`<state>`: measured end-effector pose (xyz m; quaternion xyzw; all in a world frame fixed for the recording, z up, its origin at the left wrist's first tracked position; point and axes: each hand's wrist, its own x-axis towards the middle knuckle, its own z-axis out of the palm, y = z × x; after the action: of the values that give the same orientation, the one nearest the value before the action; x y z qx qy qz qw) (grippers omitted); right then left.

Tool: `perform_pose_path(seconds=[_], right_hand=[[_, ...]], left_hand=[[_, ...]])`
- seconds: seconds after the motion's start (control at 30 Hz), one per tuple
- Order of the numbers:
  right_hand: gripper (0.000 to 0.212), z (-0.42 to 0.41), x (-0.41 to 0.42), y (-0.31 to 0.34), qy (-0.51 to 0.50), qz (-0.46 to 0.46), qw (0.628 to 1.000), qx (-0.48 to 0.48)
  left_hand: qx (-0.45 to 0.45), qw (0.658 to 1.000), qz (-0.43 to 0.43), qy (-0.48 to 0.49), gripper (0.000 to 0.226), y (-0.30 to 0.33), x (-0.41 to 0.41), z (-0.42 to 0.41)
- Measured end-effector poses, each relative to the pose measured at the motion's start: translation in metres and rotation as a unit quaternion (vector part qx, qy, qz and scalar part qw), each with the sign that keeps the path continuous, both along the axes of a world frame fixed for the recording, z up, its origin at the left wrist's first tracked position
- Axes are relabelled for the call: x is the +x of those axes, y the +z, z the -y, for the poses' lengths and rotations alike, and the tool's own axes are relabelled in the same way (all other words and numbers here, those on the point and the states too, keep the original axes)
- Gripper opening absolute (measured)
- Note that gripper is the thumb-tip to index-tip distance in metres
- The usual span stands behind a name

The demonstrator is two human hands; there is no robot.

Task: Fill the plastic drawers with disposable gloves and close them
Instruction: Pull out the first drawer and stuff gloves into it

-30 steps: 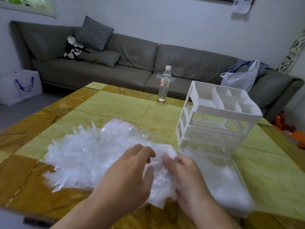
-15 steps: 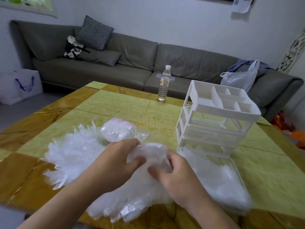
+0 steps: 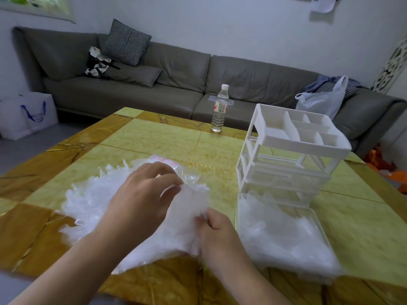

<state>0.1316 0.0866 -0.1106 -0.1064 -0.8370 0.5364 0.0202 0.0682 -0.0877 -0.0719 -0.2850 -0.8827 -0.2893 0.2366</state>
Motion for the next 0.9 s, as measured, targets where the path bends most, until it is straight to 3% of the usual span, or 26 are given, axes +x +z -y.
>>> perform_pose_path(seconds=[0.07, 0.13, 0.2, 0.3, 0.37, 0.47, 0.57, 0.63, 0.8, 0.9], right_hand=[[0.003, 0.005, 0.000, 0.002, -0.001, 0.009, 0.999, 0.034], [0.051, 0.007, 0.004, 0.002, 0.010, -0.021, 0.990, 0.137], [0.071, 0.007, 0.009, 0.003, -0.012, -0.108, 0.977, 0.184], [0.056, 0.000, 0.013, 0.000, -0.023, -0.222, 0.937, 0.269], [0.036, -0.003, 0.012, 0.003, -0.025, -0.239, 0.923, 0.301], [0.016, -0.007, 0.007, 0.000, -0.021, -0.219, 0.934, 0.280], [0.019, -0.011, 0.006, 0.001, -0.003, -0.212, 0.951, 0.225], [0.014, -0.011, 0.009, 0.008, 0.019, -0.218, 0.957, 0.190], [0.013, -0.016, 0.019, 0.026, 0.057, -0.211, 0.971, 0.094], [0.014, -0.022, 0.019, 0.030, 0.063, -0.152, 0.985, 0.045]], left_hand=[[-0.022, 1.000, -0.006, 0.007, 0.007, -0.004, -0.003, 0.000], [-0.041, 0.999, -0.003, 0.001, 0.008, -0.008, -0.005, 0.000], [-0.051, 0.999, 0.004, -0.008, 0.008, -0.011, -0.006, 0.000], [-0.054, 0.998, 0.009, -0.011, 0.008, -0.011, -0.005, -0.001], [-0.058, 0.998, 0.011, -0.012, 0.008, -0.011, -0.003, -0.003], [-0.066, 0.998, 0.005, -0.017, 0.015, -0.014, 0.000, -0.004], [-0.099, 0.993, 0.028, -0.053, 0.054, -0.013, 0.006, -0.004], [-0.126, 0.989, 0.032, -0.076, 0.065, -0.010, 0.008, -0.005], [-0.090, 0.994, 0.019, -0.061, 0.023, -0.006, 0.006, -0.004], [-0.032, 0.996, 0.050, -0.067, 0.017, 0.001, 0.005, -0.002]])
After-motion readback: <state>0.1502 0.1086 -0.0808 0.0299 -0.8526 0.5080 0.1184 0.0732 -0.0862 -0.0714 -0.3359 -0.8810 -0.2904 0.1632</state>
